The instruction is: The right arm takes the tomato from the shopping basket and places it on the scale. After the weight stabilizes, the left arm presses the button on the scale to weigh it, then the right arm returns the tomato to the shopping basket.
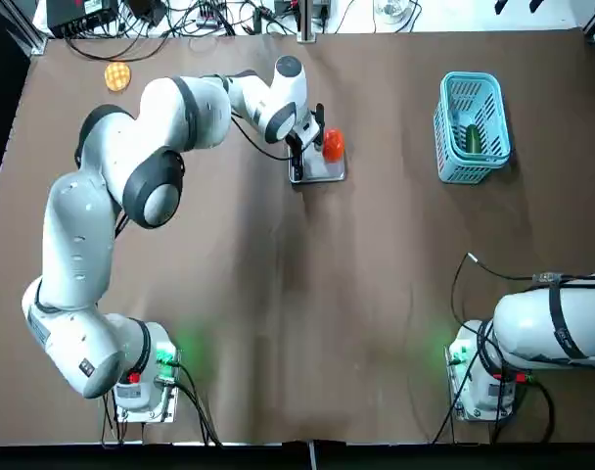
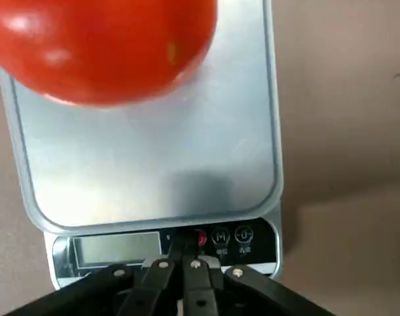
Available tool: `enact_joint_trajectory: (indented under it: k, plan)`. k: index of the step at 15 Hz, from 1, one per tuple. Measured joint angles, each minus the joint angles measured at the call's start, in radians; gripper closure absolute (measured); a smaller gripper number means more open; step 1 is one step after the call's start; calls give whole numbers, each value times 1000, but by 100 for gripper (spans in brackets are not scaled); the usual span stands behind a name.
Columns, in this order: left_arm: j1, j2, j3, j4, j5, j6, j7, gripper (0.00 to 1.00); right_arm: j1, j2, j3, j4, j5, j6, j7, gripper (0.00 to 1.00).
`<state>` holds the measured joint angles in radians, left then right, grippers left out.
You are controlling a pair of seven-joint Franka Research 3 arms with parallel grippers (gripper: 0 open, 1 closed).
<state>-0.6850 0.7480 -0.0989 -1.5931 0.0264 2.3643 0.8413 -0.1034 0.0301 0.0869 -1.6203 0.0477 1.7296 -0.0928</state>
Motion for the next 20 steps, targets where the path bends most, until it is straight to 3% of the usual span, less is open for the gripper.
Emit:
enact_joint_trajectory:
  k: [9, 12, 20]
  plan:
    - [4, 0, -2, 1, 2, -4, -36, 99, 0, 0, 0, 0, 0, -1, 0, 0]
    - [46, -12, 3, 7, 2, -5, -40, 99, 0, 1, 0, 0, 0, -2, 0, 0]
    - [214, -242, 2, 22, 2, -190, -37, 94, 0, 1, -1, 0, 0, -2, 0, 0]
